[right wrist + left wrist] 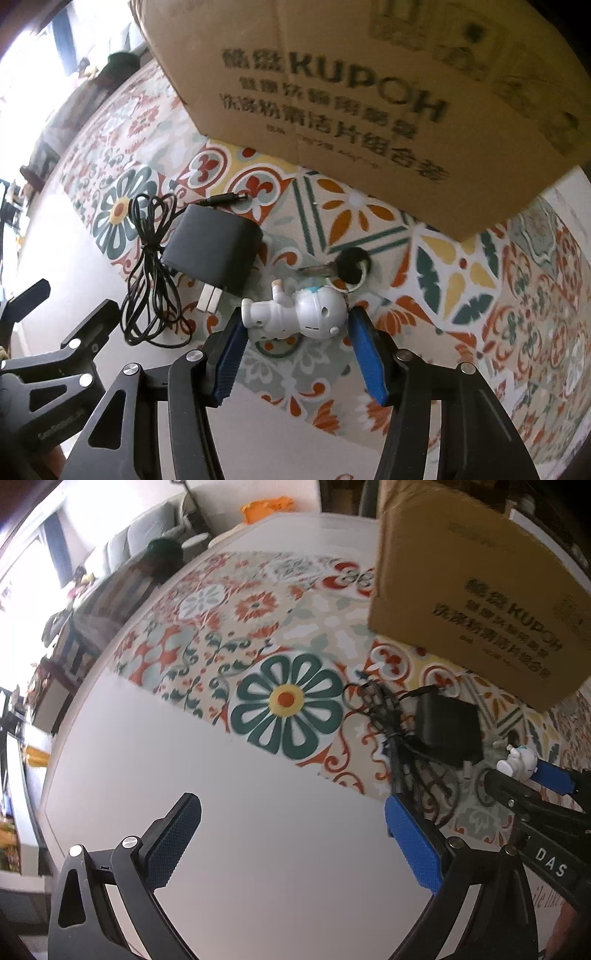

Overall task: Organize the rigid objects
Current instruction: 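Close the right tool around the white robot figure, then lift the white robot figure with the right tool while the left tool approaches the black charger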

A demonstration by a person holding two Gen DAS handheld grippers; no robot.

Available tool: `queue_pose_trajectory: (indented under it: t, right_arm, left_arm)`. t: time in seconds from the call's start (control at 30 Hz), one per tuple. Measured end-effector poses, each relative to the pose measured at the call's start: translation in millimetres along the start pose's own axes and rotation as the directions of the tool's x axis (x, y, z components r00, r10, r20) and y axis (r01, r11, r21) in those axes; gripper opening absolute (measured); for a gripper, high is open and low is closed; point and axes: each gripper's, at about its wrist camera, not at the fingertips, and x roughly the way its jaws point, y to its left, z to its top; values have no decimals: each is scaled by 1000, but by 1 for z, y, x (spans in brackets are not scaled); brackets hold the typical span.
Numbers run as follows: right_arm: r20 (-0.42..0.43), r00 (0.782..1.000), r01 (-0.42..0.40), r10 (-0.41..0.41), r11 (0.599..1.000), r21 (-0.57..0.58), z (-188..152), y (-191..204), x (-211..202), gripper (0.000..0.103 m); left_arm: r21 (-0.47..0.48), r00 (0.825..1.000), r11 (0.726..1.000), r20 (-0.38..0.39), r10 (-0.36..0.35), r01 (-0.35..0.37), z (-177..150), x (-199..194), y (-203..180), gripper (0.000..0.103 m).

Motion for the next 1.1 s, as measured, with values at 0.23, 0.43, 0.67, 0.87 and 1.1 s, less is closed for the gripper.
queue_pose_trajectory:
  t: [0.23, 0.43, 0.67, 0.87, 1.1]
  right_arm:
    - [105, 994, 21, -33, 994, 109, -19, -18, -41, 55]
    - [158, 985, 37, -69, 979, 199, -29, -31, -67, 55]
    - [166, 980, 59, -113, 953, 298, -31, -50, -80, 55]
    - [157, 978, 78, -141, 934, 350, -36, -61, -85, 55]
    - [143, 981, 72, -135, 924, 375, -37, -63, -78, 55]
  left_arm:
    - [17, 992, 994, 57, -111, 110, 5, -14, -4, 102]
    - [24, 986, 986, 25, -164, 163, 16, -13, -10, 101]
    - [170, 977, 965, 45, -209, 199, 33, -23, -41, 101]
    - [261, 975, 940, -15, -223, 219, 41, -10, -65, 94]
    - [309, 968, 917, -81, -239, 253, 45, 12, -81, 85]
